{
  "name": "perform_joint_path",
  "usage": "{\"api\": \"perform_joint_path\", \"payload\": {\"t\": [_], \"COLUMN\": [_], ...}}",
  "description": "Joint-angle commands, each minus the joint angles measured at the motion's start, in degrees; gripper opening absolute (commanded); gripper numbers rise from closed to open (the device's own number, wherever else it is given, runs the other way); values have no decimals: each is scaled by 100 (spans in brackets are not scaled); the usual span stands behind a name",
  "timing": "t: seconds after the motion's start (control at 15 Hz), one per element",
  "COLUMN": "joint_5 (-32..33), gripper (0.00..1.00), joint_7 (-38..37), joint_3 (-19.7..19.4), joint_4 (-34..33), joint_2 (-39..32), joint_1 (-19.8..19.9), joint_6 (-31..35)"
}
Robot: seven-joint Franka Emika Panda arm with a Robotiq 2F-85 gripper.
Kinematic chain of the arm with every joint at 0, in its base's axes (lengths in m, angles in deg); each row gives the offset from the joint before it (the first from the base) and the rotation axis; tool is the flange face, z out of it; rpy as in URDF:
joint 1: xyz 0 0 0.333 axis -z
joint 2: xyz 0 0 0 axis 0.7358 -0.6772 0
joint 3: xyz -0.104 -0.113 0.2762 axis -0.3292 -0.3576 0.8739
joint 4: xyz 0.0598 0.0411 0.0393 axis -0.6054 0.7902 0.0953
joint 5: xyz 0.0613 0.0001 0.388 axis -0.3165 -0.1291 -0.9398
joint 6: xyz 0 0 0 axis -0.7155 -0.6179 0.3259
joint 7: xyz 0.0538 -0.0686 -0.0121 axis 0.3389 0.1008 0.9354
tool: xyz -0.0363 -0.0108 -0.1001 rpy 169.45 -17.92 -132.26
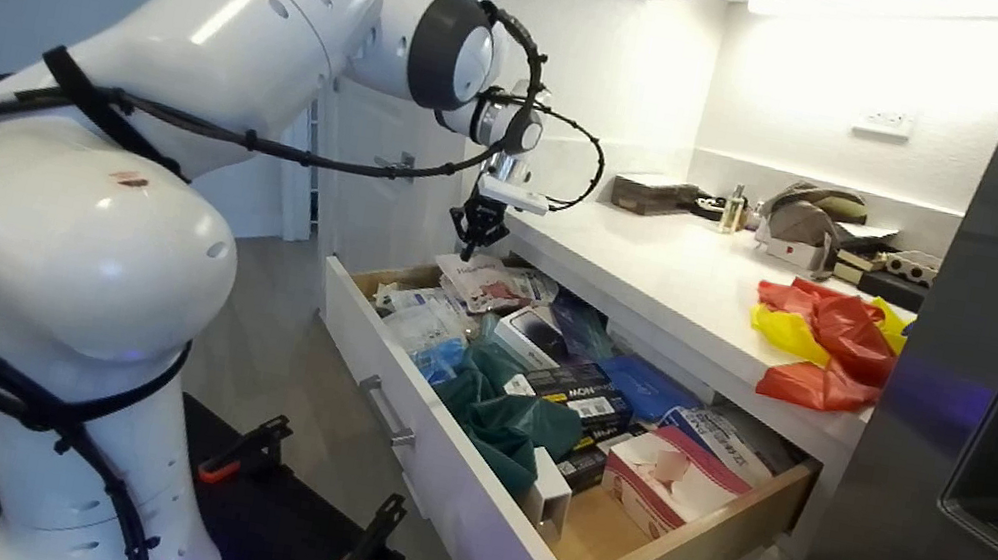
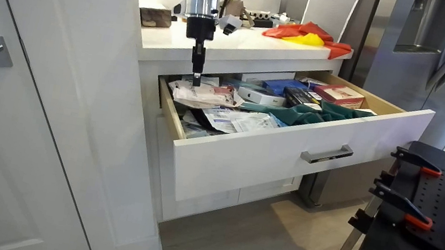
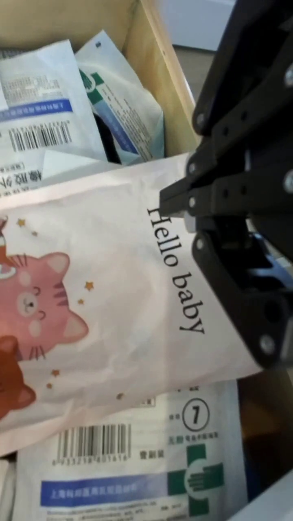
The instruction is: Press the plastic bag to fit into the drawer then close the drawer
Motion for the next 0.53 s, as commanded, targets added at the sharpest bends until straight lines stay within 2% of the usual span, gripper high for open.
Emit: {"api": "perform_joint_path", "payload": {"t": [0.0, 0.27, 0.47], "joint_5": [209, 295, 451], "gripper": [0, 0, 0], "joint_7": [-64, -313, -449], "joint_3": [-119, -164, -184], "joint_4": [279, 894, 1221], "joint_2": [-87, -114, -95], "joint_1": [-142, -236, -295], "joint_6": [917, 2044, 2402]}}
